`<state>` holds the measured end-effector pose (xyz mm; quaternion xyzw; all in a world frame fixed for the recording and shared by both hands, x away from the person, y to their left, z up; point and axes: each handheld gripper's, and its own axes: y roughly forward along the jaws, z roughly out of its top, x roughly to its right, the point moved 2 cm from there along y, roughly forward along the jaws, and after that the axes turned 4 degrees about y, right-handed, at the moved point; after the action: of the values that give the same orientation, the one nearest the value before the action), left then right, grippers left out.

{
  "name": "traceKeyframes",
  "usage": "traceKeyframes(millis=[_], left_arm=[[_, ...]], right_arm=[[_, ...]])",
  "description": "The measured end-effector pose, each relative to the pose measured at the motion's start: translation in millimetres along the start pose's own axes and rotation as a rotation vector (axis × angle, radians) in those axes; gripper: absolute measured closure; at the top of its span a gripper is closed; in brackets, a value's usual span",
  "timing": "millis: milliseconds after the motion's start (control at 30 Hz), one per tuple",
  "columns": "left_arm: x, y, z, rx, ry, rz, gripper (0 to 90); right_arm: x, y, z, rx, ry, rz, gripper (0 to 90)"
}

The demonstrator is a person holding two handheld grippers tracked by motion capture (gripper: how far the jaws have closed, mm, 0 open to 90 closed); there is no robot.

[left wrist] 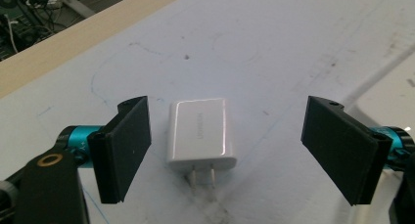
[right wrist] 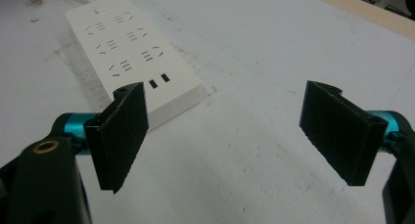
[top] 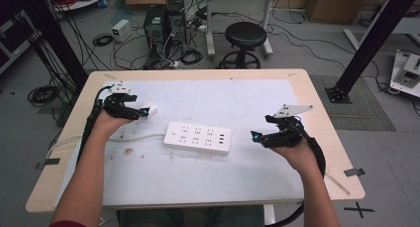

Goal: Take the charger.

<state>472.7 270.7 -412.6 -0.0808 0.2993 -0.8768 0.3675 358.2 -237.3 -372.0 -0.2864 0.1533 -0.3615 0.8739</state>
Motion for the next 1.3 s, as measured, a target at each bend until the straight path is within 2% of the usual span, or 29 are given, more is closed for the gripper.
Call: traceKeyframes(millis=[100,133,167,200,267,333,433,633,700,933,967,1300], left_arm=[[-2.9,6.0,-3.1,-0.016,-0.006,0.013,18.8],[-5.2,11.5,-6.0,-0.043,-0.017,0.003,18.8],[-6.7,15.8,-6.5,-0.082,-0.013,-0.001,18.8],[-7.4,18.5,-5.2,-0.101,0.001,0.003,18.8],[-7.7,21.4,-0.2,-0.07,-0.004,0.002,18.8],[-8.0,21.9,1.0,-0.061,-0.001,0.006,18.8],[-10.8,27.7,-3.3,-0.09,-0.009,0.005,18.8],[-12.8,33.5,-8.4,-0.108,-0.02,0.003,18.8],[-13.2,39.0,-11.8,-0.119,-0.035,-0.002,18.8],[-12.1,45.3,-15.1,-0.133,-0.031,-0.01,19.4],[-11.8,45.9,-15.5,-0.135,-0.02,-0.006,19.4],[-11.8,50.3,-19.5,-0.155,-0.011,-0.006,28.2]], right_arm=[[-0.3,0.8,-0.7,-0.002,0.004,0.0,18.7],[-0.4,1.2,-0.9,-0.005,0.005,0.001,18.7],[-0.2,2.4,-1.4,-0.003,0.006,-0.001,18.7],[0.1,3.2,-1.6,-0.003,0.005,0.003,18.7],[-0.6,3.6,-2.1,-0.009,0.009,0.0,18.7],[-0.8,3.7,-2.3,-0.008,0.008,0.0,18.7],[-1.3,2.0,-3.6,-0.004,0.014,-0.003,18.7],[-1.3,2.0,-5.2,-0.004,0.019,0.0,18.7],[-1.0,3.2,-4.8,-0.003,0.009,0.001,18.7],[-2.0,2.3,-4.7,-0.005,0.016,0.0,18.7],[-1.5,2.4,-4.7,-0.002,0.013,-0.001,18.7],[-0.8,1.5,-5.6,-0.004,0.019,-0.005,18.7]])
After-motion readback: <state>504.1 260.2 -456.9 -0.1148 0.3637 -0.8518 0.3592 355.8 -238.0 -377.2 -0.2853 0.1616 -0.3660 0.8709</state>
